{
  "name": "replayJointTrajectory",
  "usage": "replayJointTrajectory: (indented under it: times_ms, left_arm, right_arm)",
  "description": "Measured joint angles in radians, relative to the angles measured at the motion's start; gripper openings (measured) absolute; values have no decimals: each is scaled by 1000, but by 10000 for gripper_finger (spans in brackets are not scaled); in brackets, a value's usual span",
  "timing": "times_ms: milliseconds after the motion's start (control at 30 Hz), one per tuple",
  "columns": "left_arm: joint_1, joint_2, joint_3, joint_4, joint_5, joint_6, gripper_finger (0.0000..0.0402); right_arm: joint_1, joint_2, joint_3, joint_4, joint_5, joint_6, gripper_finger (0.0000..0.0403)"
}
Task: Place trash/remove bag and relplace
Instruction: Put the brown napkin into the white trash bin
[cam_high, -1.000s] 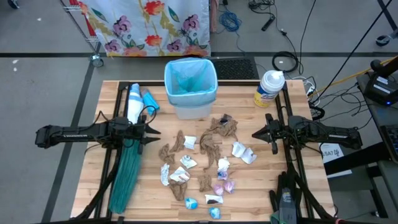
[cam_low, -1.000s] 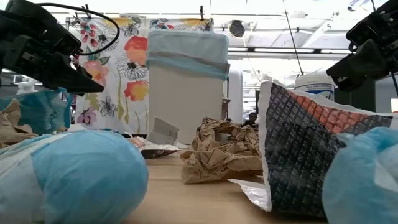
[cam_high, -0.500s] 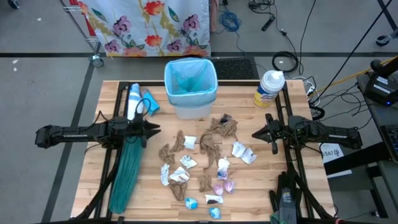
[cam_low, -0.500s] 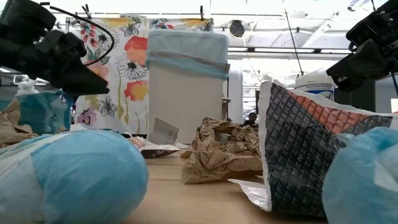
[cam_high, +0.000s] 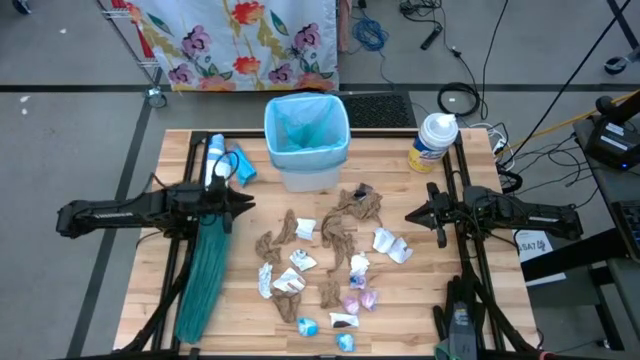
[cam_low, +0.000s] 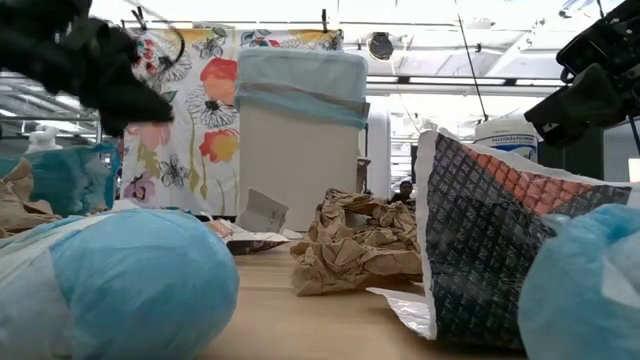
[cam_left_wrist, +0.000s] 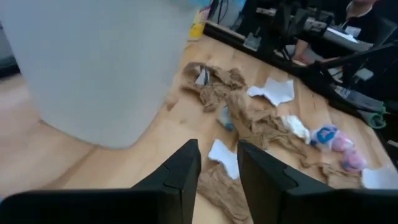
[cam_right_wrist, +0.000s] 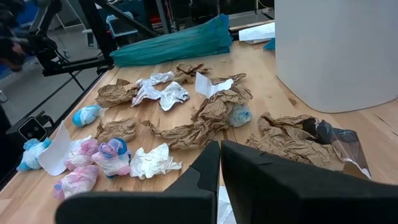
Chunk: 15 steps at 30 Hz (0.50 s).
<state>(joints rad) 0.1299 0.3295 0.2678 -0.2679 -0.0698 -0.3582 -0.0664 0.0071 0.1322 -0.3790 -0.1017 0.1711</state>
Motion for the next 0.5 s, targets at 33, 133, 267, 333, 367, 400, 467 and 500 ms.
replayJointTrajectory:
  times_ms: [33, 133, 267, 333, 367, 400, 467, 500]
  left_arm:
    - [0, 25, 48, -39, 0, 1, 101]
    - [0, 112, 174, -165, 3, -31, 85]
    - [0, 220, 298, -273, 4, -193, 71]
    - [-2, 277, 339, -312, 8, -289, 66]
    - [-7, 306, 354, -323, 11, -335, 64]
    - [-17, 337, 365, -322, 17, -386, 62]
    - [-41, 393, 389, -320, 21, -486, 59]
    - [-55, 416, 398, -319, 21, -540, 59]
  right_arm:
    - [0, 0, 0, 0, 0, 0, 9]
    - [0, 0, 0, 0, 0, 0, 9]
    - [0, 0, 0, 0, 0, 0, 9]
    - [0, 0, 0, 0, 0, 0, 9]
    - [0, 0, 0, 0, 0, 0, 9]
    - [0, 0, 0, 0, 0, 0, 9]
    - [0, 0, 0, 0, 0, 0, 9]
    - [0, 0, 0, 0, 0, 0, 9]
